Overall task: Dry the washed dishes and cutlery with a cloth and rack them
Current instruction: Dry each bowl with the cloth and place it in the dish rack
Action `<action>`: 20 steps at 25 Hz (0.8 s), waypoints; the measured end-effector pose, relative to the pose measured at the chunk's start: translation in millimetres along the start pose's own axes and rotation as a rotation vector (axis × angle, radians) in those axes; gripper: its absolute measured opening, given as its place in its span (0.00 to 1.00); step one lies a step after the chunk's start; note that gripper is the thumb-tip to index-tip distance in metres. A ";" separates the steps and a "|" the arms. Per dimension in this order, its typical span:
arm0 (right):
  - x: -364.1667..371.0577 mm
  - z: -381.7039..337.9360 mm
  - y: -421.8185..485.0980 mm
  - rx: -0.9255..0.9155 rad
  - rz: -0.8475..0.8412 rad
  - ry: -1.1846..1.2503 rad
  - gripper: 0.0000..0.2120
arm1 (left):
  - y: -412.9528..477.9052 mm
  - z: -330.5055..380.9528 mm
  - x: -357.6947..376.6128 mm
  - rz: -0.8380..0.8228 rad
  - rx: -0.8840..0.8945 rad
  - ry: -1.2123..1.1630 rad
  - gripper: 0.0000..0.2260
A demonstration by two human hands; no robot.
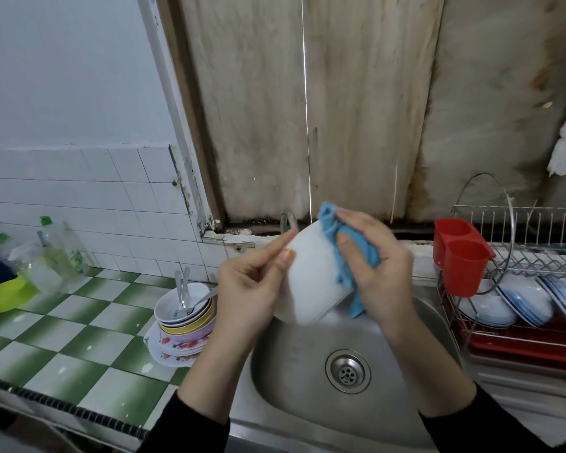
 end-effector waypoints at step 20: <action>23.8 37.1 27.7 0.427 -0.029 0.421 0.10 | -0.3 16.5 -36.0 -0.058 0.140 -0.058 0.10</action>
Point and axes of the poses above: each hand's wrist, its own y-axis towards the middle knuckle, its own x-axis out of the palm, z = x × y, the point moved 6 cm from there along y, towards the middle knuckle, and after that the axes turned 14 degrees about -y, right-handed, at the moved point
